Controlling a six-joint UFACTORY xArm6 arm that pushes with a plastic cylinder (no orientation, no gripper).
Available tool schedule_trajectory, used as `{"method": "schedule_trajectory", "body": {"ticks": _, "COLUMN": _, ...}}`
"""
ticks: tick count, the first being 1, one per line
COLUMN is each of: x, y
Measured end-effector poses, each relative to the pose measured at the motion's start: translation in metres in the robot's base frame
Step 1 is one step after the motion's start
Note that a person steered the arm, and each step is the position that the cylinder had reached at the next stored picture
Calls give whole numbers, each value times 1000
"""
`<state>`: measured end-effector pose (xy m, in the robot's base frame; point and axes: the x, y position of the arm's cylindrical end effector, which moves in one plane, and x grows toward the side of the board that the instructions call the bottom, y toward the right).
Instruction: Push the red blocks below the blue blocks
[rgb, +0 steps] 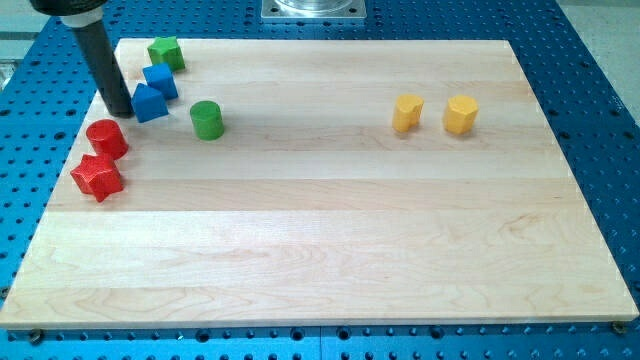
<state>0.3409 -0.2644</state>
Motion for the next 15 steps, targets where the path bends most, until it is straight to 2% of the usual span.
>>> {"method": "schedule_trajectory", "body": {"ticks": 1, "x": 7, "y": -40}}
{"method": "schedule_trajectory", "body": {"ticks": 3, "x": 52, "y": -35}}
{"method": "schedule_trajectory", "body": {"ticks": 4, "x": 86, "y": -14}}
{"method": "schedule_trajectory", "body": {"ticks": 6, "x": 75, "y": 35}}
{"method": "schedule_trajectory", "body": {"ticks": 7, "x": 68, "y": 35}}
{"method": "schedule_trajectory", "body": {"ticks": 8, "x": 63, "y": -29}}
{"method": "schedule_trajectory", "body": {"ticks": 9, "x": 74, "y": -40}}
{"method": "schedule_trajectory", "body": {"ticks": 10, "x": 121, "y": -29}}
{"method": "schedule_trajectory", "body": {"ticks": 12, "x": 164, "y": 6}}
{"method": "schedule_trajectory", "body": {"ticks": 14, "x": 142, "y": 18}}
{"method": "schedule_trajectory", "body": {"ticks": 15, "x": 140, "y": 52}}
